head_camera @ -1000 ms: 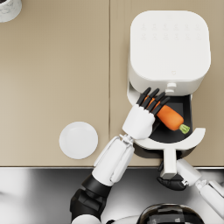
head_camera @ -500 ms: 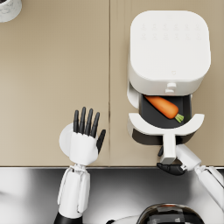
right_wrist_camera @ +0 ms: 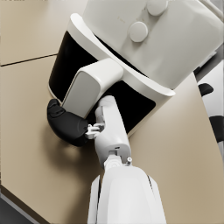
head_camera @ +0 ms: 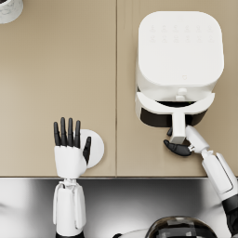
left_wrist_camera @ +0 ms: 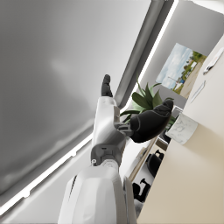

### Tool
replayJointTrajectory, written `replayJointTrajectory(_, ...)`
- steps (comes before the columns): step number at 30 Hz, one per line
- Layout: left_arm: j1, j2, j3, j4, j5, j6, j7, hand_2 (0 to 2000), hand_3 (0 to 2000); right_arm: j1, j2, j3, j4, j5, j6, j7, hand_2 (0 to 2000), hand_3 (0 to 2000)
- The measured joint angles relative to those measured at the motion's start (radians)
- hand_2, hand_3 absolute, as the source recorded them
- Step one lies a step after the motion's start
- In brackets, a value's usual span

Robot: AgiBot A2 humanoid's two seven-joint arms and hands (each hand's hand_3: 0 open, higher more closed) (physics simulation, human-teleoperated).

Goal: Pick up the carrot and place it into the air fryer

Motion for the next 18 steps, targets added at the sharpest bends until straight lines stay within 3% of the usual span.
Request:
replayJointTrajectory(4,0.001,0.000,-0.002,-0.003,0.000,0.000,0.000,0,0,0.031,-0.046,-0.040,-0.069,0.000,0.034,0.002,2000,2000)
replayJointTrajectory(12,-0.008,0.003,0.011,-0.011,0.000,0.000,0.000,0,0,0.079,-0.127,-0.106,-0.175,0.000,0.031,0.003,2000,2000)
replayJointTrajectory(14,-0.008,0.003,0.014,-0.012,0.000,0.000,0.000,0,0,0.105,-0.138,-0.118,-0.216,-0.002,0.099,0.008,2000,2000)
replayJointTrajectory(18,-0.015,0.005,0.018,-0.010,0.000,0.000,0.000,0,0,0.122,-0.142,-0.121,-0.242,-0.003,0.142,0.015,2000,2000)
